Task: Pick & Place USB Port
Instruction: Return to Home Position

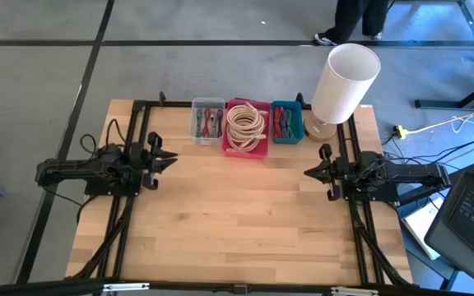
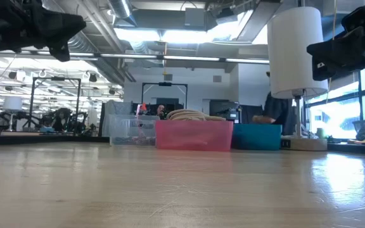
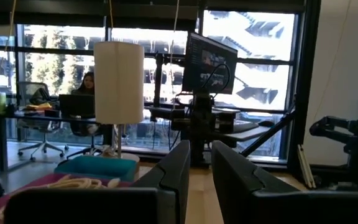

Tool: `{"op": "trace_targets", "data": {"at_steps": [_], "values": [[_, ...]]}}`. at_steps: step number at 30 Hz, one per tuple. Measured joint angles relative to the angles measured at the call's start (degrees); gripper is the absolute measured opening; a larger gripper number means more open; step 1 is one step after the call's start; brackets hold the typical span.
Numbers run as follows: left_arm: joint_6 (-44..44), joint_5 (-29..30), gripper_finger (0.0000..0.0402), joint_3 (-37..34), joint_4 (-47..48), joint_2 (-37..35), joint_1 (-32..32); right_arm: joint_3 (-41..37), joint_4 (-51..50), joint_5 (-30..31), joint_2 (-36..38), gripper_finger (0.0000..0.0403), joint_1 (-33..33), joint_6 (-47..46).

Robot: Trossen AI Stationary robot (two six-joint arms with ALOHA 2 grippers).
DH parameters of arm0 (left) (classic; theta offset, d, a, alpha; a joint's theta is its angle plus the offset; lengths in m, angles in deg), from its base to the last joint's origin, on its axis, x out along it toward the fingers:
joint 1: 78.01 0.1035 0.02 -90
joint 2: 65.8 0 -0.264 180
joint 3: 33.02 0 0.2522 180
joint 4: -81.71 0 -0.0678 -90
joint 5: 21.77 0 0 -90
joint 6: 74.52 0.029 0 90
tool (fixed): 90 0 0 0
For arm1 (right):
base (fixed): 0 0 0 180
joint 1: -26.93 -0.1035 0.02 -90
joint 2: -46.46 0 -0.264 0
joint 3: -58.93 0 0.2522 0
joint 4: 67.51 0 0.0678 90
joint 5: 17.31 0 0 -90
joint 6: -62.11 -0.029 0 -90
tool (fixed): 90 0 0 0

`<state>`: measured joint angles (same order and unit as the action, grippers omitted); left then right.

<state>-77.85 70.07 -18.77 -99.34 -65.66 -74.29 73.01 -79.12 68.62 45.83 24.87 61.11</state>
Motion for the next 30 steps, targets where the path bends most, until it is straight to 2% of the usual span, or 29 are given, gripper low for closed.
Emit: {"op": "trace_targets", "data": {"at_steps": [3,8,13,15,19,25,30], "values": [[-1.32,0.05,0.0061,0.00,-1.96,0.00,0.00,0.00,0.00,0.00,0.00,0.0012,0.00,-0.01],[1.93,0.83,0.0061,0.00,-5.53,0.00,0.02,0.00,0.00,0.00,0.00,0.0012,0.00,0.00],[2.46,-5.68,0.0061,0.00,-7.02,2.02,0.01,0.00,0.00,0.00,0.00,0.0012,0.00,-0.01],[1.86,-6.47,0.0061,0.02,-7.19,3.69,0.00,0.00,0.00,0.00,0.00,0.0012,0.00,0.01],[0.37,-3.92,0.0061,0.00,-6.18,6.30,0.07,0.00,0.00,0.00,0.00,0.0012,0.01,0.00],[7.54,-3.02,0.0061,0.00,-2.40,9.02,0.07,0.01,0.00,0.00,0.00,0.0012,0.01,0.01],[8.58,-2.97,0.0061,0.00,0.49,9.03,0.07,0.00,0.00,0.00,0.00,0.0012,0.00,0.01]]}}
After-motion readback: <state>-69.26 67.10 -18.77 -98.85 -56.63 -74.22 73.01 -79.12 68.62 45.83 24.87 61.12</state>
